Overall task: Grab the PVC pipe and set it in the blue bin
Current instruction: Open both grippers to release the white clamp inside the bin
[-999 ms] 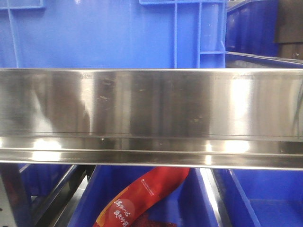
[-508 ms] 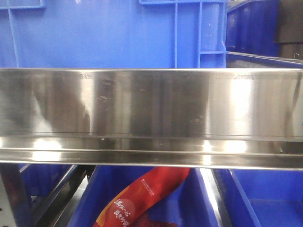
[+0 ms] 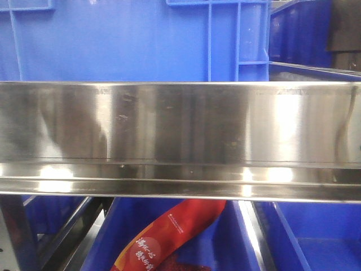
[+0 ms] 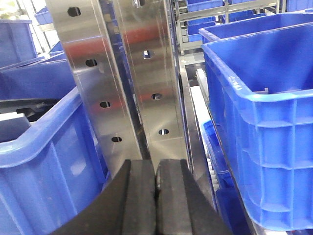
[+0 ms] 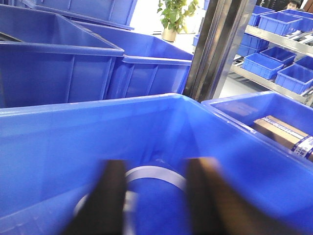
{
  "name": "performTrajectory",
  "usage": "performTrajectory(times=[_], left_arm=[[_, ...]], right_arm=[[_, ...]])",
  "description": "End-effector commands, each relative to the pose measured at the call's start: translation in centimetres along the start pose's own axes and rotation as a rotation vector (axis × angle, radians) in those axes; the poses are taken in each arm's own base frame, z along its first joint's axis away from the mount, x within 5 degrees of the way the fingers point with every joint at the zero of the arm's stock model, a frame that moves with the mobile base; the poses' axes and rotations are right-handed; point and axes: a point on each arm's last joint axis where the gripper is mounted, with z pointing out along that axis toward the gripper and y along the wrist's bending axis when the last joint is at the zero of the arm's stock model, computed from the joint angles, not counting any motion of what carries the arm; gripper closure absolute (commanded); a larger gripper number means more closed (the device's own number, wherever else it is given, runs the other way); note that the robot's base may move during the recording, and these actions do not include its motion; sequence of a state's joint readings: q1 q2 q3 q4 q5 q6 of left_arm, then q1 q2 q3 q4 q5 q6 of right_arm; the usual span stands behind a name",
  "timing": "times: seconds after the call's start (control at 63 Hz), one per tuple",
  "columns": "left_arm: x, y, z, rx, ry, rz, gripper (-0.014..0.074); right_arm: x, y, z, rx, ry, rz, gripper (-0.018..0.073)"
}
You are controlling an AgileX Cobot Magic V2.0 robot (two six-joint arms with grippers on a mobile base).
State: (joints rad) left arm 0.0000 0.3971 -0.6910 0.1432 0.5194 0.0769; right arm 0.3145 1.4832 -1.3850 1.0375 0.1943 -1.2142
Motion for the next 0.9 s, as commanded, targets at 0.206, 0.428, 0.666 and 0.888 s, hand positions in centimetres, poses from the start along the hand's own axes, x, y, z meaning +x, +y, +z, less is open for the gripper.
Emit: performTrajectory(times=[0.206,0.428,0.666,0.888], left_arm=[[0.0,0.0,-0.1,-0.002,-0.014,-0.006,0.0707],[0.0,0.0,-0.1,-0.002,-0.008,-0.006,0.0707],[2.8,-0.7,0.9,0.019,0.063,-0.011,0.0707],[4.9,-1.4,0.8,0.034,0.001,-0.064,0.0707]], right_arm=[[-4.2,0.4,-4.9,-0.019,-0.123,-0.038,0.0721],[-5.2,0.7,-9.4,0.030,-0.191,-0.047,0.0721],[-4.3,1.3,-16.7,0.141,-0.285,-0.048,0.0721],[-2.3,1.9,-22.4,0.234,-0.371,-0.043,0.0721]])
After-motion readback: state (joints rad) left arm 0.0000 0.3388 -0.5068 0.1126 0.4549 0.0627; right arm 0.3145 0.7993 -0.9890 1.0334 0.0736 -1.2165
